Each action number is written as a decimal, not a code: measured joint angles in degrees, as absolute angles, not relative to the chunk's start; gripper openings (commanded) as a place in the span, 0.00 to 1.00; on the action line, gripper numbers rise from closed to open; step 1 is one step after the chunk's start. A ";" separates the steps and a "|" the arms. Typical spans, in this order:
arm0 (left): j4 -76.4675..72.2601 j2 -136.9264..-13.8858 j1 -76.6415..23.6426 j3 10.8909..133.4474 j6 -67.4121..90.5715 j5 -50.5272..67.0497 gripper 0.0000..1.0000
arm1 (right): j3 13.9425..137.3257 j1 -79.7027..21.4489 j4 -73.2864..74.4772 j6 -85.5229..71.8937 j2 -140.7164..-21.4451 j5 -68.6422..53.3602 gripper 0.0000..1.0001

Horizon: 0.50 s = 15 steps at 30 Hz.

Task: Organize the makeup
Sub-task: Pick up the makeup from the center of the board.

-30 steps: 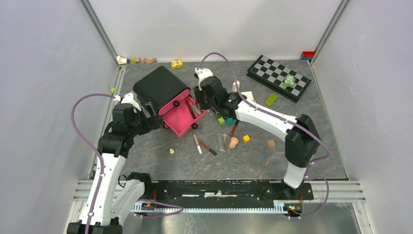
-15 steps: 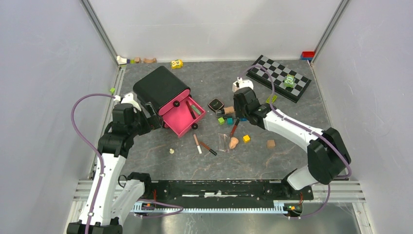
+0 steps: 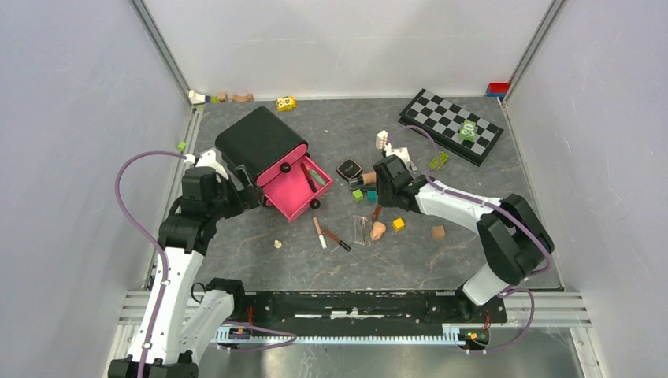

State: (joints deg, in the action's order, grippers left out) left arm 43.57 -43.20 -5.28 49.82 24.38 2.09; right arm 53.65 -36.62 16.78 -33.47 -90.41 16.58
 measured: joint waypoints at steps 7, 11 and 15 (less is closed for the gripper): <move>43.59 -43.24 -5.28 49.82 24.38 2.11 0.98 | 53.56 -36.62 15.88 -34.94 -94.43 15.05 0.43; 43.59 -43.24 -5.28 49.82 24.38 2.09 0.98 | 53.56 -36.62 15.51 -35.20 -95.77 15.03 0.43; 43.57 -43.24 -5.28 49.82 24.36 2.11 0.98 | 53.56 -36.62 15.25 -35.33 -96.97 15.05 0.40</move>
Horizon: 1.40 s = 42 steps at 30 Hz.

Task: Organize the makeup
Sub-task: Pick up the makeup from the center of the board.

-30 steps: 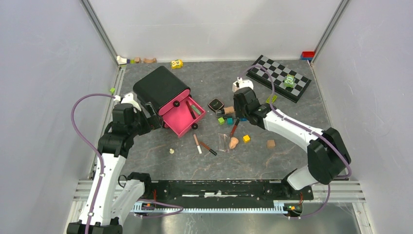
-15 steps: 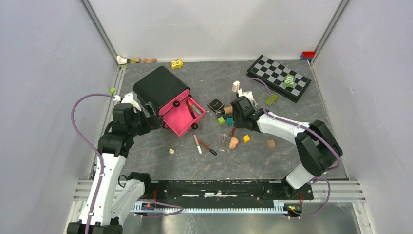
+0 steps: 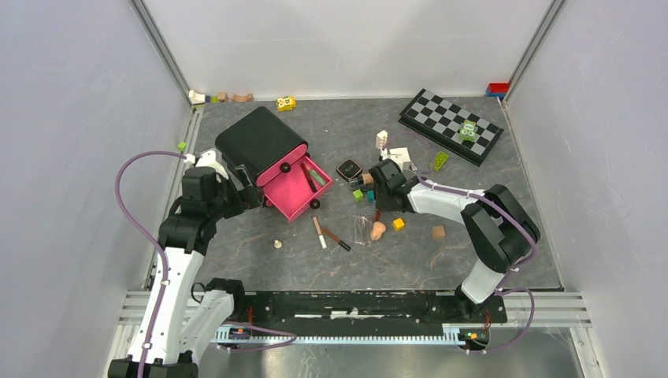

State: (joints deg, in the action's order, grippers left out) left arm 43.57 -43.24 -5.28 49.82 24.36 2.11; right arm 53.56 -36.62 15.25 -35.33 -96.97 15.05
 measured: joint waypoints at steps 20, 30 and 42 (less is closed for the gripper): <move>43.59 -43.46 -5.28 49.82 24.38 2.11 0.98 | 50.59 -36.58 14.96 -38.00 -90.26 20.60 0.04; 43.57 -43.46 -5.28 49.82 24.38 2.11 0.98 | 48.88 -36.47 10.96 -34.54 -80.18 21.50 0.02; 43.57 -43.46 -5.28 49.82 24.38 2.11 0.98 | 68.23 -42.48 8.16 -31.31 -92.36 4.32 0.02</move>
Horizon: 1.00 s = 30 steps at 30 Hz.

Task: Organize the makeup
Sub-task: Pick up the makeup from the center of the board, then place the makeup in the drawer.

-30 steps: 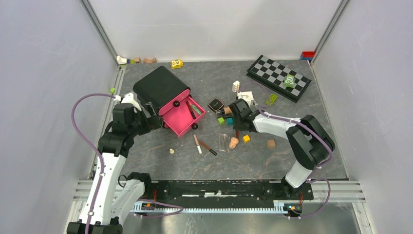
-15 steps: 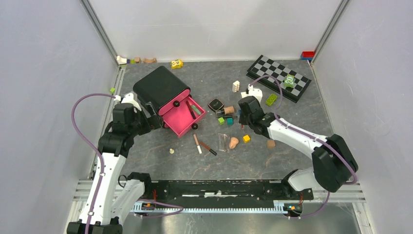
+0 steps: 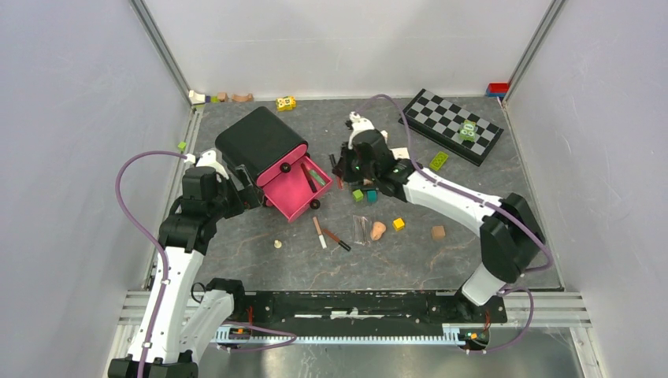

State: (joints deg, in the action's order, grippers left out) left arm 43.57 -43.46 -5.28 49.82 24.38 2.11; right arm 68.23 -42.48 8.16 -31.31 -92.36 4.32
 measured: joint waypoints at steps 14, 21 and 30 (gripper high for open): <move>43.59 -43.44 -5.28 49.82 24.38 2.11 0.99 | 79.83 -45.60 6.94 -38.74 -106.41 0.43 0.02; 43.57 -43.44 -5.28 49.82 24.38 2.11 0.99 | 82.76 -46.70 6.92 -42.98 -109.36 0.27 0.02; 43.57 -43.18 -5.28 49.82 24.36 2.13 0.98 | 84.31 -47.62 6.90 -45.82 -111.48 0.16 0.01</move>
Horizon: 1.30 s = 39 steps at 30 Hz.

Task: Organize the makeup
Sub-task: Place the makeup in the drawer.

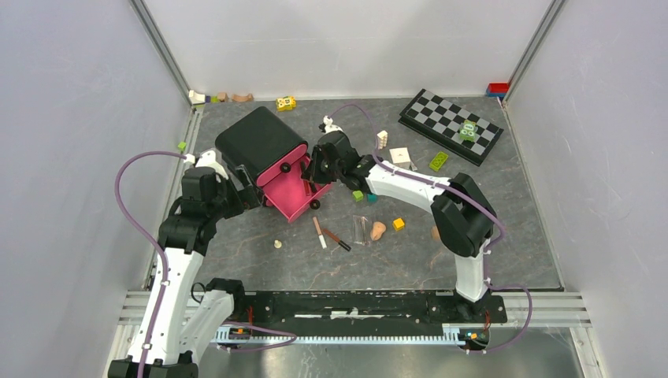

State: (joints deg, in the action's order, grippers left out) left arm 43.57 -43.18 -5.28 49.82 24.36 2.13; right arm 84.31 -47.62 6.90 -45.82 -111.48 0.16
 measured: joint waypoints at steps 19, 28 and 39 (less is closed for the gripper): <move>43.57 -42.89 -5.28 49.82 24.38 2.15 0.99 | 90.19 -49.63 8.69 -41.23 -117.27 0.19 0.25; 43.55 -42.89 -5.28 49.80 24.38 2.15 0.99 | 90.32 -49.63 8.67 -38.44 -117.27 0.89 0.35; 43.57 -42.89 -5.28 49.80 24.38 2.15 0.99 | 87.46 -49.63 8.71 -35.81 -112.33 3.36 0.31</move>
State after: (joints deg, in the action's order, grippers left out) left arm 43.57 -42.89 -5.28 49.80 24.38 2.15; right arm 87.46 -49.63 8.71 -35.81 -112.33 3.36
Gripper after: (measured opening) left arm 0.983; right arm 0.308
